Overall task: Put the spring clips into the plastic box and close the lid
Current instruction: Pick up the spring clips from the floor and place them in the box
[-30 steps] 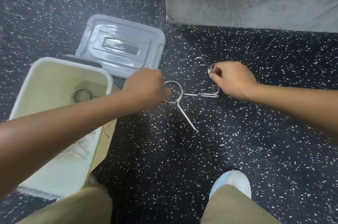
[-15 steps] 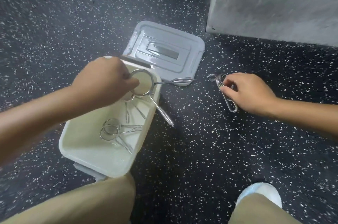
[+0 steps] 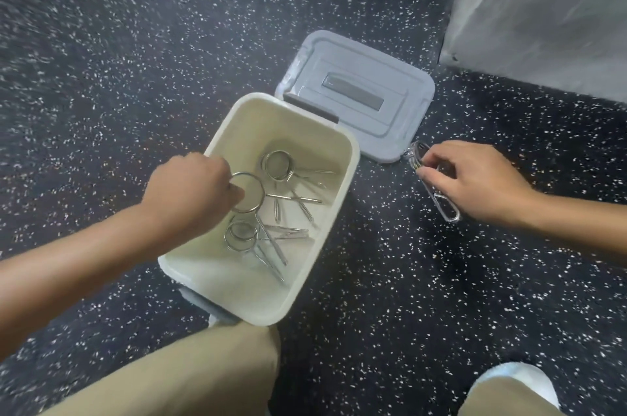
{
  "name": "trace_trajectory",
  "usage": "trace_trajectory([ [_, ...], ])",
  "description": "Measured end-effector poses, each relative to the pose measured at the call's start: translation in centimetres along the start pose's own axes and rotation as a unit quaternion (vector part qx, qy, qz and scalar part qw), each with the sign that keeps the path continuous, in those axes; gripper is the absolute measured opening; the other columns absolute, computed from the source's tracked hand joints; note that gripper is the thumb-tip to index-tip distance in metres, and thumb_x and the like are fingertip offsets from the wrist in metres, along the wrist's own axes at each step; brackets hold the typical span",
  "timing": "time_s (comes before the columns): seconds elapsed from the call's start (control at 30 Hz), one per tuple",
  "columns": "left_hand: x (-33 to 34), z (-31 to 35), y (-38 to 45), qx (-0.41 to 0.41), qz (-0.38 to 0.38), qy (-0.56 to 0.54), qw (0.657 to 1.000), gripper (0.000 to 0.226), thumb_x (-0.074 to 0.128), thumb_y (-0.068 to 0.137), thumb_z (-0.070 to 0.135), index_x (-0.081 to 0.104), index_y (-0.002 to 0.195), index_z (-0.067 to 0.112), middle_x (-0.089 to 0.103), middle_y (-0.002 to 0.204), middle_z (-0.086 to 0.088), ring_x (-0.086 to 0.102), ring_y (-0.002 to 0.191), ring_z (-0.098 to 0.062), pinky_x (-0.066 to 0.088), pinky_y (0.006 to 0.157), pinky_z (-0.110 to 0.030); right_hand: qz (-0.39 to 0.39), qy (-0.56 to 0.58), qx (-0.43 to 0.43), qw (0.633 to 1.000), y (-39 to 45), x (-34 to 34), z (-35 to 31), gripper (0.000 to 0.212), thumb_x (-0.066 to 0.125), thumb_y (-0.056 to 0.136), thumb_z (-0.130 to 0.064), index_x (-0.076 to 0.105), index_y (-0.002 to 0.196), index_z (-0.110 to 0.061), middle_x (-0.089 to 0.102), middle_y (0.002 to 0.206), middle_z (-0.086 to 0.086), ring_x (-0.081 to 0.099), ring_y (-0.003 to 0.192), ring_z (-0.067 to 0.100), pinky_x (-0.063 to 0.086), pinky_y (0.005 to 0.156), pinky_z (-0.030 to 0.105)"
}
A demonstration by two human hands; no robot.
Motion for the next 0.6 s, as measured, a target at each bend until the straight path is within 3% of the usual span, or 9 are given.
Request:
trace_trajectory([
  [0.07, 1.1, 0.5, 0.1, 0.009, -0.021, 0.036, 0.999, 0.026, 0.057, 0.087, 0.025, 0.056, 0.071, 0.006, 0.042, 0.060, -0.007, 0.050, 0.064, -0.032, 0.036, 0.058, -0.031, -0.007, 0.004, -0.001, 1.000, 0.3, 0.1, -0.6, 0.018, 0.061, 0.095, -0.042, 0.069, 0.090, -0.026, 0.066, 0.086, -0.012, 0.061, 0.075, 0.010, 0.054, 0.073, 0.039],
  [0.17, 2.8, 1.5, 0.0, 0.037, -0.043, 0.085, 0.995, 0.033, 0.054, 0.089, 0.020, 0.036, 0.063, 0.012, 0.033, 0.060, -0.003, 0.046, 0.067, -0.030, 0.034, 0.057, -0.031, -0.002, 0.016, -0.010, 1.000, 0.7, 0.0, -1.5, 0.017, 0.062, 0.094, -0.041, 0.070, 0.090, -0.027, 0.066, 0.086, -0.013, 0.061, 0.074, 0.008, 0.054, 0.072, 0.038],
  [0.27, 4.1, 2.3, -0.3, 0.078, -0.038, 0.123, 0.989, 0.022, 0.052, 0.095, 0.020, 0.051, 0.073, 0.017, 0.031, 0.060, 0.000, 0.045, 0.070, -0.028, 0.029, 0.052, -0.029, 0.013, 0.034, -0.023, 0.999, 1.1, -0.4, -2.6, 0.012, 0.065, 0.094, -0.036, 0.070, 0.092, -0.025, 0.067, 0.089, -0.011, 0.061, 0.075, 0.006, 0.049, 0.070, 0.034],
  [0.33, 5.0, 2.5, -0.6, 0.094, -0.051, 0.135, 0.985, 0.021, 0.051, 0.097, 0.020, 0.051, 0.076, 0.022, 0.049, 0.064, 0.000, 0.056, 0.073, -0.029, 0.028, 0.050, -0.029, 0.033, 0.048, -0.033, 0.998, 1.3, -1.0, -3.7, 0.008, 0.065, 0.094, -0.033, 0.068, 0.092, -0.026, 0.066, 0.087, -0.012, 0.060, 0.071, 0.005, 0.044, 0.065, 0.026],
  [0.43, 6.2, 2.0, -0.9, 0.086, -0.089, 0.132, 0.983, 0.020, 0.053, 0.093, 0.010, 0.053, 0.078, 0.022, 0.072, 0.092, -0.004, 0.071, 0.088, -0.029, 0.035, 0.054, -0.029, 0.058, 0.073, -0.046, 0.995, 1.8, -2.0, -5.4, 0.007, 0.065, 0.096, -0.030, 0.067, 0.093, -0.025, 0.060, 0.084, -0.020, 0.056, 0.063, -0.001, 0.037, 0.061, 0.012],
  [0.5, 6.6, 1.8, -1.0, 0.076, -0.105, 0.129, 0.983, 0.019, 0.053, 0.090, 0.003, 0.065, 0.086, 0.017, 0.069, 0.086, -0.004, 0.071, 0.090, -0.029, 0.038, 0.055, -0.030, 0.075, 0.075, -0.078, 0.991, 2.2, -2.6, -7.0, 0.007, 0.063, 0.096, -0.031, 0.066, 0.094, -0.025, 0.058, 0.085, -0.022, 0.058, 0.067, -0.002, 0.036, 0.063, 0.008],
  [0.6, 7.0, 1.9, -0.9, 0.076, -0.121, 0.131, 0.981, 0.026, 0.054, 0.089, 0.000, 0.071, 0.098, 0.017, 0.041, 0.064, 0.002, 0.070, 0.089, -0.027, 0.037, 0.055, -0.031, 0.092, 0.063, -0.158, 0.981, 2.8, -3.3, -10.1, 0.014, 0.062, 0.097, -0.031, 0.069, 0.099, -0.019, 0.061, 0.088, -0.012, 0.057, 0.069, 0.001, 0.038, 0.065, 0.013],
])
Point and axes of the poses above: each hand's wrist, its own y-axis towards the middle knuckle, its own x-axis out of the palm, z = x × y, the point moved 6 cm from there along y, towards the middle knuckle
